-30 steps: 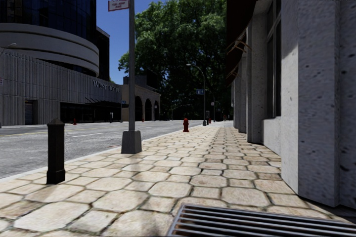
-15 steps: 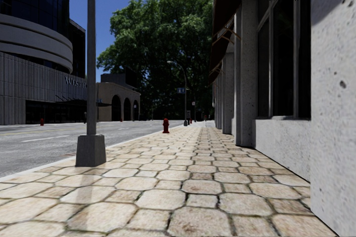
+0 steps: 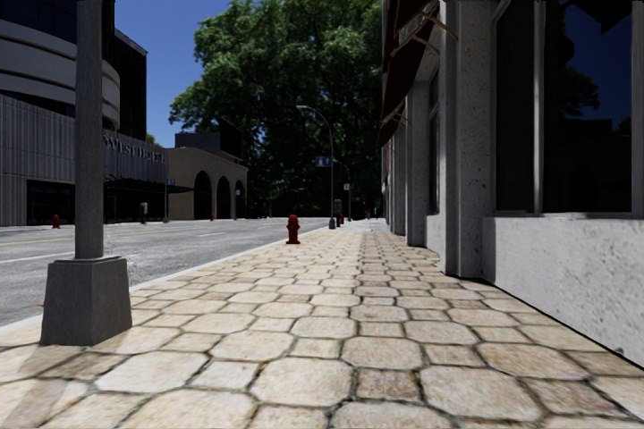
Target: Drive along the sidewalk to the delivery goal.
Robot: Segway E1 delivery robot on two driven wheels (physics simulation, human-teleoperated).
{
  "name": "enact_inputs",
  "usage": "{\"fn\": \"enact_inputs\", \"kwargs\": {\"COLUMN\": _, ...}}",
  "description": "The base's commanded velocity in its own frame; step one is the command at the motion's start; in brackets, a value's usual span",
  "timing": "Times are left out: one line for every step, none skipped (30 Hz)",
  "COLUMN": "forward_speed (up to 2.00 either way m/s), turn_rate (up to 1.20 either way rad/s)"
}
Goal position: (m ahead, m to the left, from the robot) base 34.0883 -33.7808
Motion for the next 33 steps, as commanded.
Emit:
{"fn": "enact_inputs", "kwargs": {"forward_speed": 2.00, "turn_rate": -0.19}}
{"fn": "enact_inputs", "kwargs": {"forward_speed": 2.00, "turn_rate": -0.19}}
{"fn": "enact_inputs", "kwargs": {"forward_speed": 2.00, "turn_rate": -0.19}}
{"fn": "enact_inputs", "kwargs": {"forward_speed": 2.00, "turn_rate": -0.19}}
{"fn": "enact_inputs", "kwargs": {"forward_speed": 2.00, "turn_rate": -0.19}}
{"fn": "enact_inputs", "kwargs": {"forward_speed": 2.00, "turn_rate": -0.19}}
{"fn": "enact_inputs", "kwargs": {"forward_speed": 2.00, "turn_rate": -0.19}}
{"fn": "enact_inputs", "kwargs": {"forward_speed": 2.00, "turn_rate": -0.19}}
{"fn": "enact_inputs", "kwargs": {"forward_speed": 2.00, "turn_rate": -0.19}}
{"fn": "enact_inputs", "kwargs": {"forward_speed": 2.00, "turn_rate": -0.19}}
{"fn": "enact_inputs", "kwargs": {"forward_speed": 2.00, "turn_rate": -0.19}}
{"fn": "enact_inputs", "kwargs": {"forward_speed": 2.00, "turn_rate": -0.24}}
{"fn": "enact_inputs", "kwargs": {"forward_speed": 2.00, "turn_rate": -0.24}}
{"fn": "enact_inputs", "kwargs": {"forward_speed": 2.00, "turn_rate": -0.27}}
{"fn": "enact_inputs", "kwargs": {"forward_speed": 2.00, "turn_rate": -0.27}}
{"fn": "enact_inputs", "kwargs": {"forward_speed": 2.00, "turn_rate": -0.27}}
{"fn": "enact_inputs", "kwargs": {"forward_speed": 2.00, "turn_rate": -0.28}}
{"fn": "enact_inputs", "kwargs": {"forward_speed": 2.00, "turn_rate": -0.28}}
{"fn": "enact_inputs", "kwargs": {"forward_speed": 2.00, "turn_rate": -0.27}}
{"fn": "enact_inputs", "kwargs": {"forward_speed": 2.00, "turn_rate": -0.15}}
{"fn": "enact_inputs", "kwargs": {"forward_speed": 2.00, "turn_rate": -0.15}}
{"fn": "enact_inputs", "kwargs": {"forward_speed": 2.00, "turn_rate": 0.00}}
{"fn": "enact_inputs", "kwargs": {"forward_speed": 2.00, "turn_rate": 0.00}}
{"fn": "enact_inputs", "kwargs": {"forward_speed": 2.00, "turn_rate": 0.00}}
{"fn": "enact_inputs", "kwargs": {"forward_speed": 2.00, "turn_rate": 0.00}}
{"fn": "enact_inputs", "kwargs": {"forward_speed": 2.00, "turn_rate": 0.00}}
{"fn": "enact_inputs", "kwargs": {"forward_speed": 2.00, "turn_rate": 0.00}}
{"fn": "enact_inputs", "kwargs": {"forward_speed": 2.00, "turn_rate": 0.00}}
{"fn": "enact_inputs", "kwargs": {"forward_speed": 2.00, "turn_rate": 0.00}}
{"fn": "enact_inputs", "kwargs": {"forward_speed": 2.00, "turn_rate": 0.00}}
{"fn": "enact_inputs", "kwargs": {"forward_speed": 2.00, "turn_rate": 0.00}}
{"fn": "enact_inputs", "kwargs": {"forward_speed": 2.00, "turn_rate": 0.00}}
{"fn": "enact_inputs", "kwargs": {"forward_speed": 2.00, "turn_rate": 0.00}}
